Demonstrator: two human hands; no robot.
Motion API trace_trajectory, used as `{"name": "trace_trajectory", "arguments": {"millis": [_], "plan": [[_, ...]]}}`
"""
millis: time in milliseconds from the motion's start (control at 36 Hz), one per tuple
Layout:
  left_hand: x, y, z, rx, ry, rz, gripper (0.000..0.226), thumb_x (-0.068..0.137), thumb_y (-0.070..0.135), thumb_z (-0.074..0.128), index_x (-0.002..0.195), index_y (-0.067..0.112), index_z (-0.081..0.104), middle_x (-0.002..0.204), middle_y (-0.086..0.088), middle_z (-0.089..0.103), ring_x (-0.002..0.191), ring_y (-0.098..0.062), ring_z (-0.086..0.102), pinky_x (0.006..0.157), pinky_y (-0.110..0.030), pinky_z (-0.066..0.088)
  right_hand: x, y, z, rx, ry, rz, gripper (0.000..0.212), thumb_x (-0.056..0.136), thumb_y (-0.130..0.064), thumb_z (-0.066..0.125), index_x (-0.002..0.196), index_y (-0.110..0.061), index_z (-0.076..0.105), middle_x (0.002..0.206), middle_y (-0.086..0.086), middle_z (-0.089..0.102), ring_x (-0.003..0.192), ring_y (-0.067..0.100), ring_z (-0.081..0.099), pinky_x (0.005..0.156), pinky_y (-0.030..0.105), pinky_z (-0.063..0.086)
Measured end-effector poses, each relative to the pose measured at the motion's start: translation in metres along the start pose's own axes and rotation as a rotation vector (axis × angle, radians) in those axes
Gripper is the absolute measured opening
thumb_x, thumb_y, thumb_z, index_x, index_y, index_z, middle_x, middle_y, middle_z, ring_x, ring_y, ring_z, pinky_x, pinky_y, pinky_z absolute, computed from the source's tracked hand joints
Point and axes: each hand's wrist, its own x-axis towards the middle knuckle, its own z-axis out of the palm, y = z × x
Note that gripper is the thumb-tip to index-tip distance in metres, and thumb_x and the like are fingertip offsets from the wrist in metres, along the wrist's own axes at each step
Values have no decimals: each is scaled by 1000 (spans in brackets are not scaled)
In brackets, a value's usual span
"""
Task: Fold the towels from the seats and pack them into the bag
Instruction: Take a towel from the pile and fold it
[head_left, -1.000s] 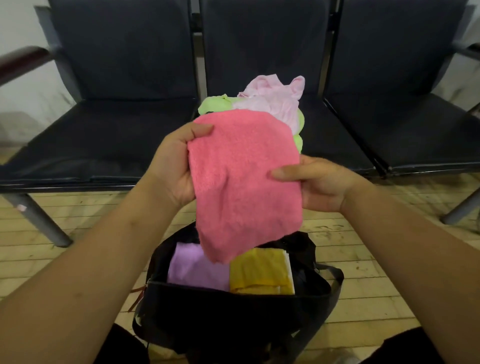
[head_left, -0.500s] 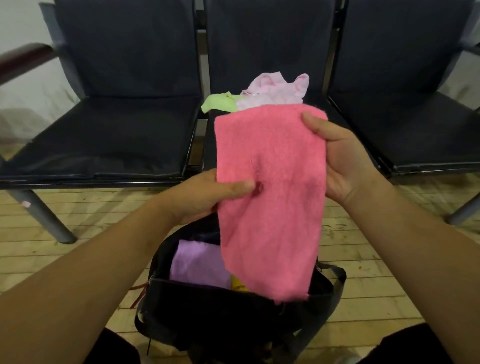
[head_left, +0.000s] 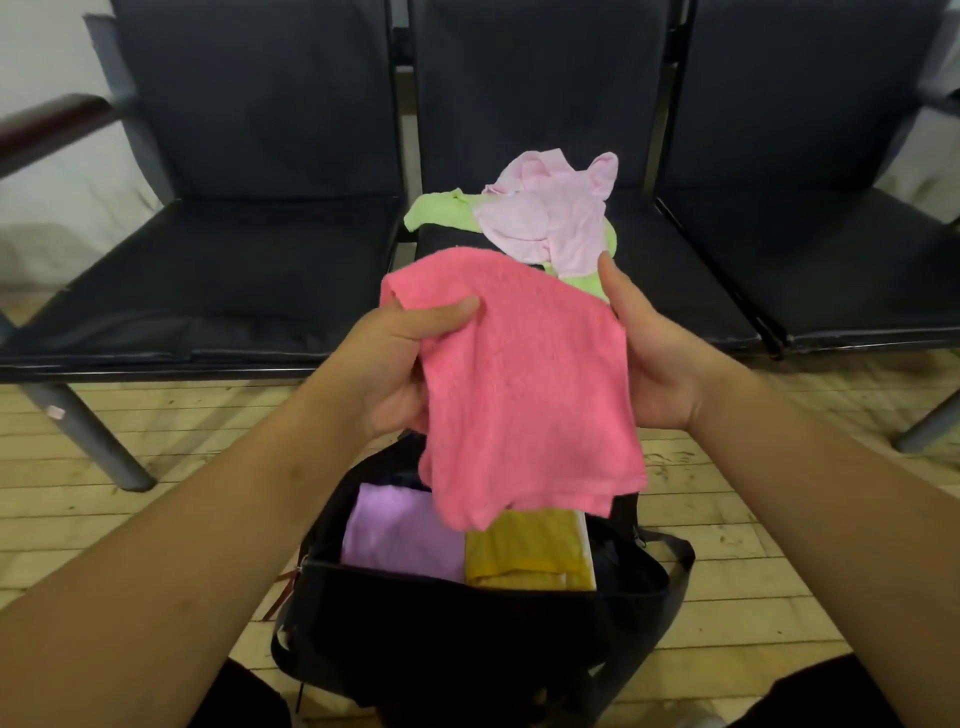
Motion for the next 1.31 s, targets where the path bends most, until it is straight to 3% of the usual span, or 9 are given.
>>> {"name": "trace_trajectory", "arguments": {"millis": [194, 278, 417, 556, 694, 806, 1000, 1167, 1306], "plan": [[7, 8, -12, 75, 30, -119, 39, 82, 12, 70, 119, 5, 65, 107, -9, 72, 91, -23, 73, 66, -29, 61, 0, -4, 0, 63, -53, -109, 47, 87, -26, 66, 130, -8, 65, 114, 10, 68, 101, 26, 67, 90, 42, 55], [8, 8, -15, 110, 56, -126, 45, 78, 20, 72, 120, 4, 68, 107, -7, 69, 88, -19, 69, 62, -26, 58, 2, -5, 2, 33, -78, -83, 47, 86, -24, 69, 130, -6, 64, 118, 13, 67, 105, 29, 66, 91, 43, 54], [9, 11, -14, 53, 2, -63, 40, 83, 19, 70, 121, 8, 67, 113, -8, 71, 98, -22, 71, 86, -38, 58, 4, -2, 4, 78, -67, -78, 48, 87, -23, 64, 132, -8, 63, 111, 8, 68, 99, 24, 66, 89, 39, 55], [7, 13, -22, 353, -121, -111, 58, 71, 21, 74, 126, 28, 58, 116, -1, 71, 105, -25, 70, 83, -55, 56, 3, -7, 5, 85, -34, -156, 47, 87, -19, 63, 132, -5, 63, 98, 5, 67, 87, 21, 64, 81, 35, 54], [12, 15, -25, 306, -85, -65, 30, 87, 16, 64, 115, 5, 67, 95, -4, 76, 88, -17, 73, 70, -31, 60, 6, -7, 3, 59, 221, -189, 63, 69, -19, 82, 126, 2, 66, 119, 15, 70, 98, 28, 70, 83, 37, 59], [17, 11, -30, 430, 16, -54, 24, 90, 20, 66, 110, 6, 70, 93, -2, 77, 91, -18, 73, 73, -31, 59, 6, -5, 6, 91, 321, -244, 64, 65, -11, 84, 125, 3, 65, 122, 18, 69, 102, 30, 72, 78, 38, 62], [18, 13, -29, 454, 101, 62, 36, 88, 15, 68, 123, 9, 60, 115, -6, 69, 104, -21, 69, 84, -36, 59, -2, -9, 5, 70, 256, -333, 74, 78, 12, 72, 132, -36, 54, 135, 20, 50, 109, 36, 69, 89, 47, 59], [17, 16, -34, 758, 195, 307, 40, 83, 20, 75, 112, 23, 47, 99, -4, 71, 93, -20, 71, 85, -36, 58, -4, -10, 2, -290, 234, -338, 54, 77, 13, 73, 115, -25, 71, 132, 14, 55, 115, 34, 63, 86, 42, 60], [18, 19, -39, 1233, 131, 444, 36, 83, 19, 76, 115, 30, 62, 93, 15, 69, 87, -1, 65, 71, -8, 45, -2, -5, 3, -539, 380, -456, 48, 73, 12, 78, 109, -20, 72, 123, 10, 62, 110, 28, 65, 87, 41, 60]]}}
